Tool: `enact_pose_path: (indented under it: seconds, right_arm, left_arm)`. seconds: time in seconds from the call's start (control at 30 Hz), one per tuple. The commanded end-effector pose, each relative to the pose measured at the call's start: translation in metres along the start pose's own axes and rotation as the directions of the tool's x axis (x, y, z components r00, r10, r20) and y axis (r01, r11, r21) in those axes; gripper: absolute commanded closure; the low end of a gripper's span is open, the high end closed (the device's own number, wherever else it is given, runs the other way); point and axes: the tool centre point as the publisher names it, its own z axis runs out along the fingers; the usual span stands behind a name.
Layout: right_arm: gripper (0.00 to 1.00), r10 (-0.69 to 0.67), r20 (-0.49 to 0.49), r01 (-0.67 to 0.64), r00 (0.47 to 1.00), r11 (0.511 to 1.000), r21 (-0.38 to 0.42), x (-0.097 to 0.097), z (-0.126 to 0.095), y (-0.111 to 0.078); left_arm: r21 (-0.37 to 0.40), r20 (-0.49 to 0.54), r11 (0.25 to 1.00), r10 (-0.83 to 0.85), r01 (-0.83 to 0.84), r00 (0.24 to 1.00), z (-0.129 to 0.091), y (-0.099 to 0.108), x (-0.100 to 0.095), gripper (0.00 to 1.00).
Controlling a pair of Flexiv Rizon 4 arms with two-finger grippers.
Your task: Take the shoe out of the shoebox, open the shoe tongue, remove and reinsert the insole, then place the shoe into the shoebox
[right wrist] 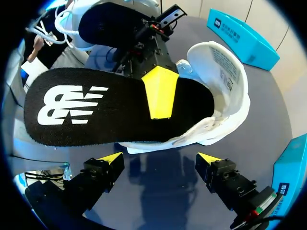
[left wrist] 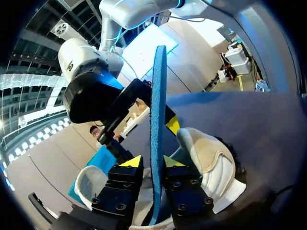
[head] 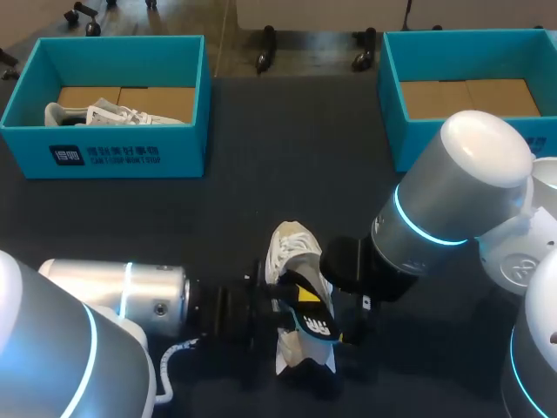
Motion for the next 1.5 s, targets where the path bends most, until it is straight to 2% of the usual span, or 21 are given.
enact_pose_path:
  seconds: [0.03, 0.5, 0.57, 0.6, 0.63, 0.73, 1.0, 1.3, 1.5]
  right_arm:
    - [0.0, -0.001, 0.002, 0.001, 1.0, 1.0, -0.003, 0.001, 0.001, -0.001]
    - [0.0, -0.001, 0.002, 0.001, 1.0, 1.0, -0.003, 0.001, 0.001, -0.001]
    - [0.0, -0.001, 0.002, 0.001, 1.0, 1.0, -0.003, 0.001, 0.001, -0.001]
    - [0.0, -0.001, 0.002, 0.001, 1.0, 1.0, -0.003, 0.001, 0.001, -0.001]
    - [0.0, -0.001, 0.002, 0.001, 1.0, 1.0, -0.003, 0.001, 0.001, -0.001]
    - [0.0, -0.001, 0.002, 0.001, 1.0, 1.0, -0.003, 0.001, 0.001, -0.001]
    - [0.0, -0.001, 0.002, 0.001, 1.0, 1.0, -0.003, 0.001, 0.001, -0.001]
    - [0.0, -0.001, 0.002, 0.001, 1.0, 1.0, -0.003, 0.001, 0.001, -0.001]
    - [0.0, -0.001, 0.002, 0.001, 1.0, 1.0, -0.003, 0.001, 0.001, -0.001]
  left_arm:
    - [0.019, -0.007, 1.0, -0.004, 0.004, 1.0, -0.009, -0.006, 0.002, 0.76]
    - [0.105, -0.029, 0.994, 0.013, -0.01, 0.999, -0.003, -0.026, 0.003, 0.81]
    - [0.112, -0.032, 0.994, 0.021, -0.017, 0.999, -0.002, -0.028, 0.003, 0.84]
    - [0.118, -0.032, 0.993, 0.023, -0.019, 0.999, -0.002, -0.03, 0.003, 0.89]
    - [0.12, -0.032, 0.992, 0.033, -0.029, 0.999, -0.002, -0.031, 0.003, 1.0]
    - [0.128, -0.032, 0.99, 0.065, -0.06, 0.997, -0.002, -0.032, 0.002, 1.0]
    - [0.101, -0.035, 0.991, 0.09, -0.086, 0.995, -0.001, -0.016, 0.002, 1.0]
    - [0.005, -0.067, 0.994, 0.105, -0.105, 0.992, 0.004, 0.004, 0.001, 1.0]
    - [0.027, -0.061, 0.995, 0.095, -0.094, 0.994, 0.001, 0.005, 0.001, 1.0]
